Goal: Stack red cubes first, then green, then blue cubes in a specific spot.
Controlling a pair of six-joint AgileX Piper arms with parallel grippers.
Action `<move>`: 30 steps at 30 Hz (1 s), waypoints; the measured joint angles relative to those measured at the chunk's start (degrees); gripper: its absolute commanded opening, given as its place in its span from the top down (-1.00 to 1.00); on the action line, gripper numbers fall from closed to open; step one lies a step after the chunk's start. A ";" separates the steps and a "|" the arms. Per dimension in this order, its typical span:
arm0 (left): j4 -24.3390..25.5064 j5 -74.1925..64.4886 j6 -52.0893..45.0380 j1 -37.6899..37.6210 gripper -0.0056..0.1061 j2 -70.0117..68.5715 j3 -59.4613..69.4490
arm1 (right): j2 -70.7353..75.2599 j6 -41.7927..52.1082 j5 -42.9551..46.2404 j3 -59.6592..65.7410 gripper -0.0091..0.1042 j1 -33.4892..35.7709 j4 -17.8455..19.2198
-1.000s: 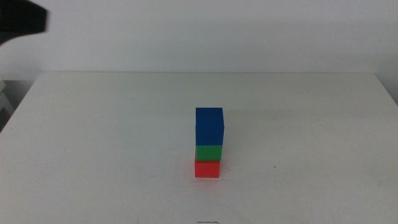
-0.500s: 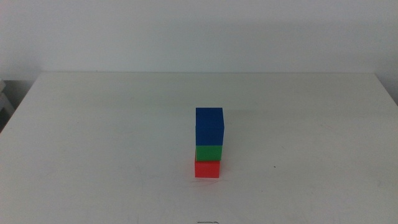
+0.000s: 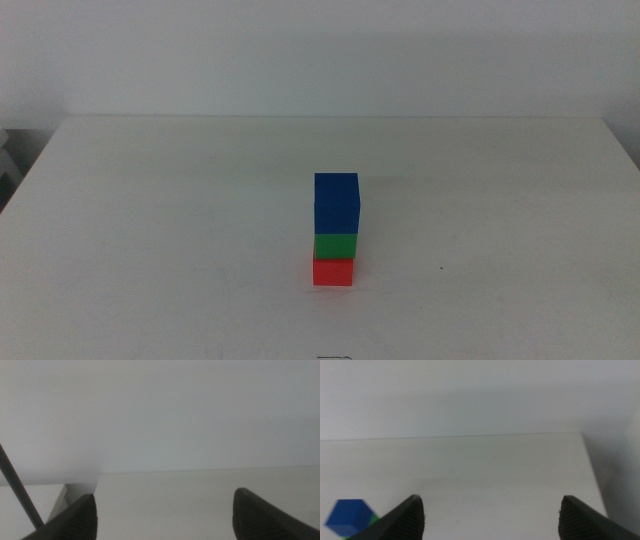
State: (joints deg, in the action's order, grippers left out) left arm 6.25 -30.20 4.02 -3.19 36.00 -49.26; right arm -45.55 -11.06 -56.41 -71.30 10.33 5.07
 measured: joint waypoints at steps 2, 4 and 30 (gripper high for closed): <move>-0.14 1.50 0.00 0.00 -0.73 -2.43 2.38 | 2.17 0.00 3.06 3.68 -0.48 0.00 1.22; -0.25 4.33 0.00 0.00 -0.73 -6.35 5.83 | 5.34 0.00 7.30 9.00 -0.48 0.00 1.43; -3.86 20.11 0.06 0.00 -0.73 -36.72 49.02 | 43.49 -0.05 42.11 64.90 -0.48 0.00 5.11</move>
State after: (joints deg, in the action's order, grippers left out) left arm 2.39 -10.09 4.08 -3.19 -0.72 -0.24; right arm -2.05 -11.11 -14.30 -6.40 10.33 10.18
